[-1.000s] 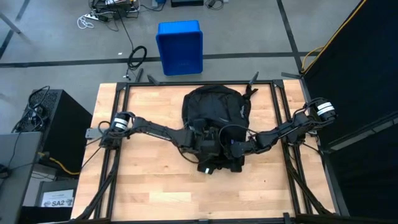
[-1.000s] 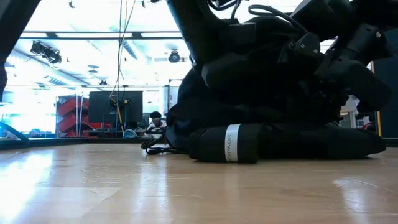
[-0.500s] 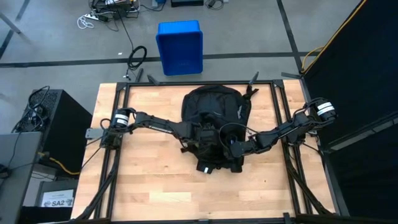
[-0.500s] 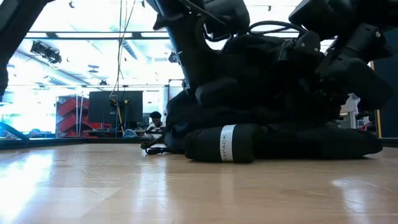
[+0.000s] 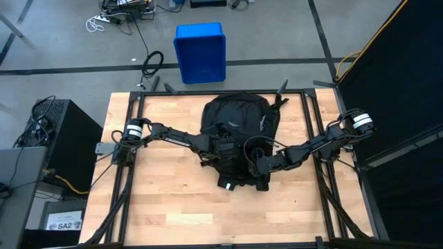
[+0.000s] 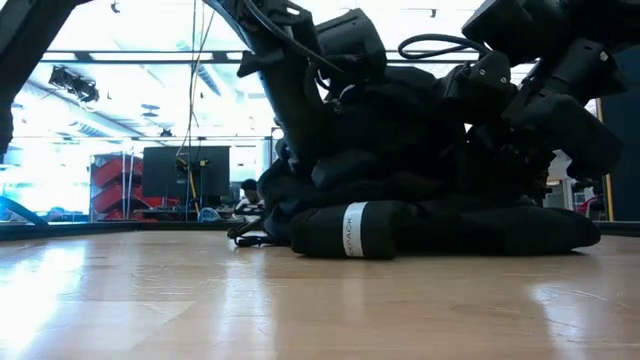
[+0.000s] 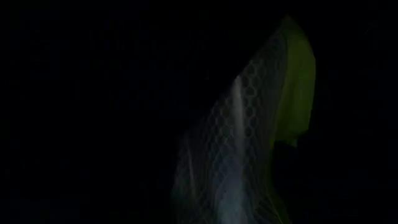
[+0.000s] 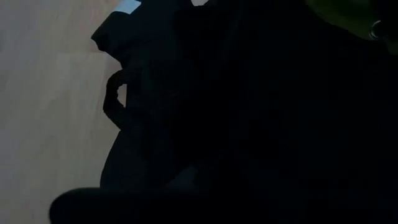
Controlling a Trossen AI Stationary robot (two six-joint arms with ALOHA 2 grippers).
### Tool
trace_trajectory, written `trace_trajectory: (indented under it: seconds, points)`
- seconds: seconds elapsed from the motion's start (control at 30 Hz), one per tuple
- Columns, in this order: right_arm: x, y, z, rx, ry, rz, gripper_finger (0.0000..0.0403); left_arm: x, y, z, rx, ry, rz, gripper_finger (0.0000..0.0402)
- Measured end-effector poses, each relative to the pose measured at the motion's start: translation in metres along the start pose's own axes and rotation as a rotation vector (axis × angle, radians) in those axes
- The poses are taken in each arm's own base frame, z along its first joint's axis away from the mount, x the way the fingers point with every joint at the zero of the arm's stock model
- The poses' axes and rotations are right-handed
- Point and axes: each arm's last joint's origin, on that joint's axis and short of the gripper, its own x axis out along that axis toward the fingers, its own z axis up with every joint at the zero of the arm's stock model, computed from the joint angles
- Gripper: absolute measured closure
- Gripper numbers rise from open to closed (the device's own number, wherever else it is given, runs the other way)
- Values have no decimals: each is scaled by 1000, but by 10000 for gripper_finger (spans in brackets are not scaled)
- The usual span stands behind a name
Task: Unpack backpack
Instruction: Remove the white zip bag from the black backpack
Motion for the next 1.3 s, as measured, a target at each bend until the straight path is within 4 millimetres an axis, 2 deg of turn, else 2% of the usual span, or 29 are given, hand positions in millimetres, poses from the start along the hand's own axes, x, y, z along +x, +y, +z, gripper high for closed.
trace_trajectory:
  seconds: [0.07, 0.17, 0.23, 0.33, 0.47, 0.53, 0.73, 0.87, 0.97, 1.1, 1.3]
  points:
    - [0, 0, 0, -1, 0, 0, 401, 0, 0, 0, -1, 2, -1, 241]
    - [0, 0, 0, 0, -3, 2, 402, 1, 1, 0, 5, 3, 1, 354]
    - [0, 0, 1, 0, -7, 4, 402, 1, 1, 0, 12, 2, 4, 381]
    - [0, 0, 1, 3, -9, -10, 399, 1, 1, 0, 29, 4, -2, 393]
    - [0, -4, 1, 34, -9, -45, 401, -23, -4, 12, 70, 16, -21, 399]
    - [1, -6, 1, 40, -3, -52, 402, -42, -9, 21, 105, 15, -38, 400]
    - [1, -10, 1, 49, -5, -72, 399, -117, -20, 51, 173, -76, -76, 401]
    - [1, -11, 1, 48, -11, -95, 402, -159, -27, 63, 200, -169, -86, 401]
    - [1, -12, 1, 52, -11, -112, 400, -190, -27, 67, 215, -209, -89, 401]
    - [1, -14, 1, 55, -12, -131, 398, -222, -25, 67, 227, -240, -86, 401]
    - [2, -16, 1, 68, -10, -137, 401, -267, -19, 53, 228, -235, -74, 401]
